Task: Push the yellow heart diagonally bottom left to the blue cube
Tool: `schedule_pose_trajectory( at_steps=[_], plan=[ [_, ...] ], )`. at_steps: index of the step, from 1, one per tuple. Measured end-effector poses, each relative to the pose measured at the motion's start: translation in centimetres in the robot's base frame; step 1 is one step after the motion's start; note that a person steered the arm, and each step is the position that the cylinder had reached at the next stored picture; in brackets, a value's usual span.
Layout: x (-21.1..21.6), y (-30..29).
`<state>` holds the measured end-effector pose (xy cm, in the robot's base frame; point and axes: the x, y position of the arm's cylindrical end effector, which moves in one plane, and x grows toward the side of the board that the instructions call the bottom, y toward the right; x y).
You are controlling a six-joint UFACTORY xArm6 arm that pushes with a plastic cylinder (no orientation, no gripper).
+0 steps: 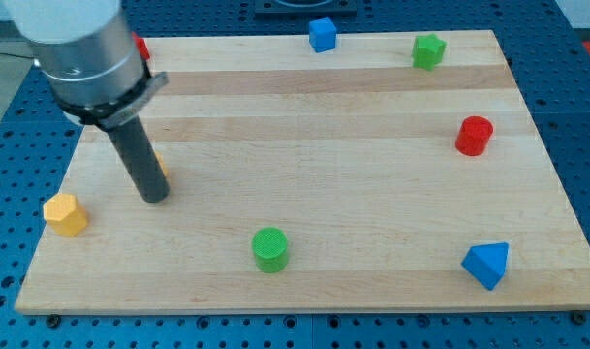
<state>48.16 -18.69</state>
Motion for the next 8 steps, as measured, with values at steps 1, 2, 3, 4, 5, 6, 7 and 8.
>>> schedule_pose_trajectory(
  at_steps=[1, 2, 3, 4, 5, 6, 7, 8],
  plan=[
    [-3.7, 1.5],
    [-4.5, 3.3],
    [-0.6, 2.6],
    [2.1, -1.8],
    [1.2, -4.7],
    [-3.2, -4.8],
    [-6.3, -3.6],
    [-7.4, -3.2]
  ],
)
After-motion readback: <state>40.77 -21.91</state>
